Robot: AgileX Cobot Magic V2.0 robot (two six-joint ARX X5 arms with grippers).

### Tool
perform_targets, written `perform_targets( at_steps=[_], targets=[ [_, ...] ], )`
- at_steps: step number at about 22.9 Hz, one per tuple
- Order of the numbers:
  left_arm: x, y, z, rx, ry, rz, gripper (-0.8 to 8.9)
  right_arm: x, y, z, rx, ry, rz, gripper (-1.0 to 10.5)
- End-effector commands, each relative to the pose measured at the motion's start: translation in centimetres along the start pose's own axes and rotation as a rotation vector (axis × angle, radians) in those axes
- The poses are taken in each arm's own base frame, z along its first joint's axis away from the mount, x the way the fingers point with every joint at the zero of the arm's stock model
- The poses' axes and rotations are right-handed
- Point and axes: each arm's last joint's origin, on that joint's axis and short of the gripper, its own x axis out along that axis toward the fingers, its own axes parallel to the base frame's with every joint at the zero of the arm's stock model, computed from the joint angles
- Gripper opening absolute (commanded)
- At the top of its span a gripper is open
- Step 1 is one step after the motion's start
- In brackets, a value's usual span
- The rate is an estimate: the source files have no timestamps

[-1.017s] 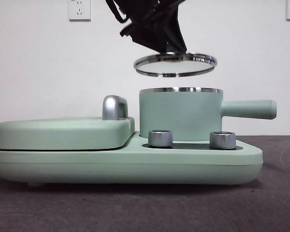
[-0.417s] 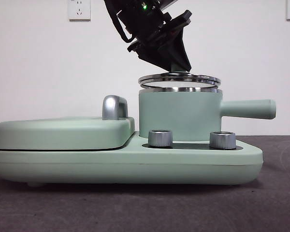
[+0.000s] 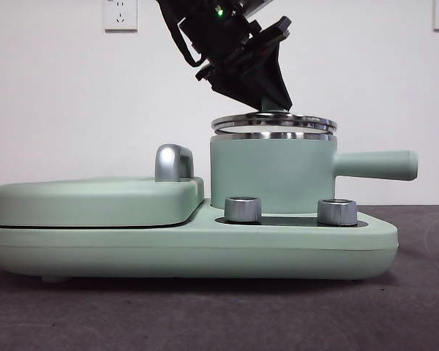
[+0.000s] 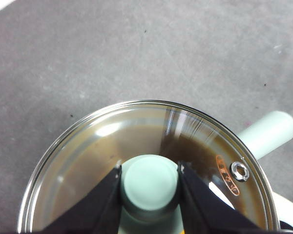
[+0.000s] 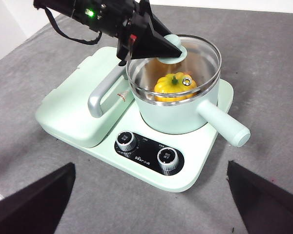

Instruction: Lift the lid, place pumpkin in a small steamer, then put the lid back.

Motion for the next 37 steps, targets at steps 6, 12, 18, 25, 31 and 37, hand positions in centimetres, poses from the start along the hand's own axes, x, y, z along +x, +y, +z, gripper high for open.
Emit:
perform_targets(
  at_steps=[6, 12, 18, 25, 31, 37],
  targets=[
    [1.1, -0.1, -0.1, 0.016, 0.018, -0.016, 0.15, -0.1, 0.1, 0.2, 0.017, -0.011, 0.009, 4.8],
    [1.4, -0.1, -0.7, 0.05, 0.06, -0.028, 0.15, -0.1, 0.1, 0.2, 0.022, -0.011, 0.009, 4.8],
    [1.4, -0.2, -1.2, 0.038, 0.109, -0.041, 0.35, -0.1, 0.1, 0.2, 0.021, -0.011, 0.009, 4.8],
    [-0.8, -0.1, 0.6, -0.041, 0.044, -0.017, 4.1, -0.1, 0.1, 0.2, 0.021, -0.011, 0.009, 4.8],
    [-10.1, -1.8, 2.4, -0.075, 0.047, -0.007, 4.11, -0.1, 0.2, 0.2, 0.014, -0.006, 0.021, 4.8],
    [-21.7, -5.3, 1.1, -0.163, 0.109, -0.013, 4.11, 0.0, 0.4, 0.1, 0.011, 0.026, 0.103, 4.8]
  ],
)
